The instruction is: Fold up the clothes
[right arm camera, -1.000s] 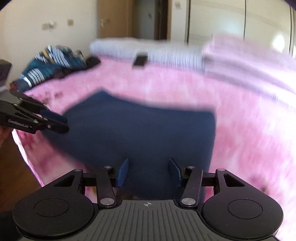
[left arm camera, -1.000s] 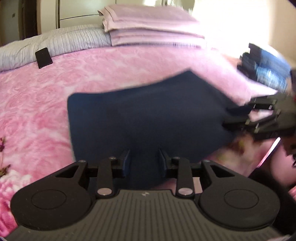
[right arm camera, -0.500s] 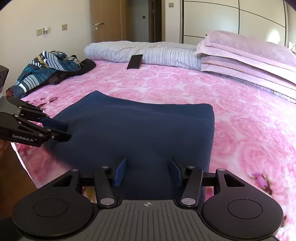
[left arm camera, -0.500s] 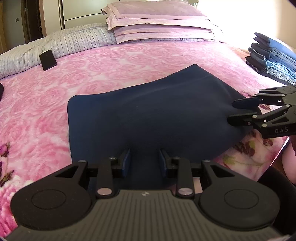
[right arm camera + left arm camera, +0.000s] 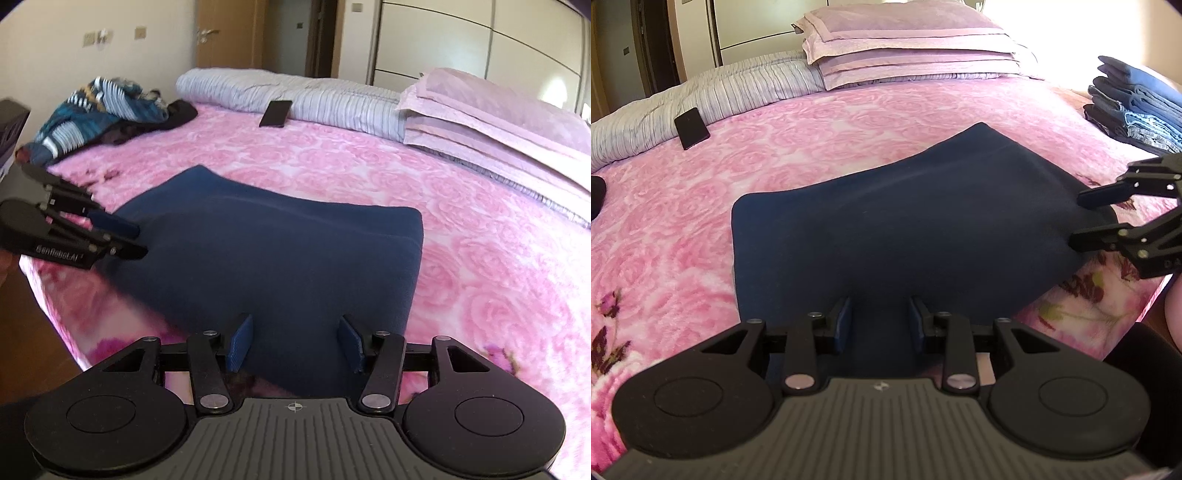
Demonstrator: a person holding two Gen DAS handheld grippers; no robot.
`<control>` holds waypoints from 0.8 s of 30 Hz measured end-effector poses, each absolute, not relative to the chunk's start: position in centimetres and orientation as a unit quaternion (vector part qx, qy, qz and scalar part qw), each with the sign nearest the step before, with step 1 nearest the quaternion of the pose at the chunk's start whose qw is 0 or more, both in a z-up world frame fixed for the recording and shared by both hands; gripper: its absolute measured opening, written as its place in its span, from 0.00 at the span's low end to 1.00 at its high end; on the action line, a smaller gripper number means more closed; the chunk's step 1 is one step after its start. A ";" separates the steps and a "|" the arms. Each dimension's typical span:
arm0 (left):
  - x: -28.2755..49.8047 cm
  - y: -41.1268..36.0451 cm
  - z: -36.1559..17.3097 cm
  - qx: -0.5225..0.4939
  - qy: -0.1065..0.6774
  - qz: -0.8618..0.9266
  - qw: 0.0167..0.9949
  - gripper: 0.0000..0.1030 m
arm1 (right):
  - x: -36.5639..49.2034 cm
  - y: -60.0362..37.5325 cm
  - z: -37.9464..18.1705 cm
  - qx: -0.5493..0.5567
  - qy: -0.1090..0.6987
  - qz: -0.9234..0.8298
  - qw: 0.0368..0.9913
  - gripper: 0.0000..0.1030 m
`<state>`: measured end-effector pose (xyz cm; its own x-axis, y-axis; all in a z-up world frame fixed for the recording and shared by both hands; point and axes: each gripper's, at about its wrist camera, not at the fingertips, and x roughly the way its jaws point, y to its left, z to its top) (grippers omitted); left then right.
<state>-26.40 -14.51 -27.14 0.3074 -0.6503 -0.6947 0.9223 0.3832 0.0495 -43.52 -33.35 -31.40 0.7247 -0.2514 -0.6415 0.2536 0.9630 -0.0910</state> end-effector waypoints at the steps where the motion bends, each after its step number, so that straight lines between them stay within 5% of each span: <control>1: -26.4 -14.5 -27.1 0.229 0.298 -0.507 0.776 0.28 | -43.5 -32.9 -31.2 -0.012 0.349 -0.137 0.927 0.70; 13: -26.1 -13.4 -26.9 0.233 0.272 -0.520 0.776 0.36 | -44.0 -30.8 -34.6 -0.212 0.411 -0.129 0.877 0.72; 16: -27.3 -12.3 -26.0 0.255 0.221 -0.527 0.780 0.43 | -45.3 -30.8 -34.7 -0.253 0.408 -0.140 0.866 0.72; 20: -31.5 -11.4 -26.3 0.348 0.100 -0.556 0.748 0.68 | -46.2 -29.4 -34.8 -0.308 0.374 -0.115 0.867 0.72; 24: -35.0 -11.9 -28.0 0.441 0.017 -0.556 0.704 0.69 | -44.2 -28.0 -36.7 -0.369 0.380 -0.070 0.845 0.72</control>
<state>-34.98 -11.89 -28.04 0.3806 -0.7687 -0.5141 0.7980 -0.0079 0.6026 -44.22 -28.01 -36.65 0.7013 -0.3994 -0.5905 -0.1623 0.7171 -0.6778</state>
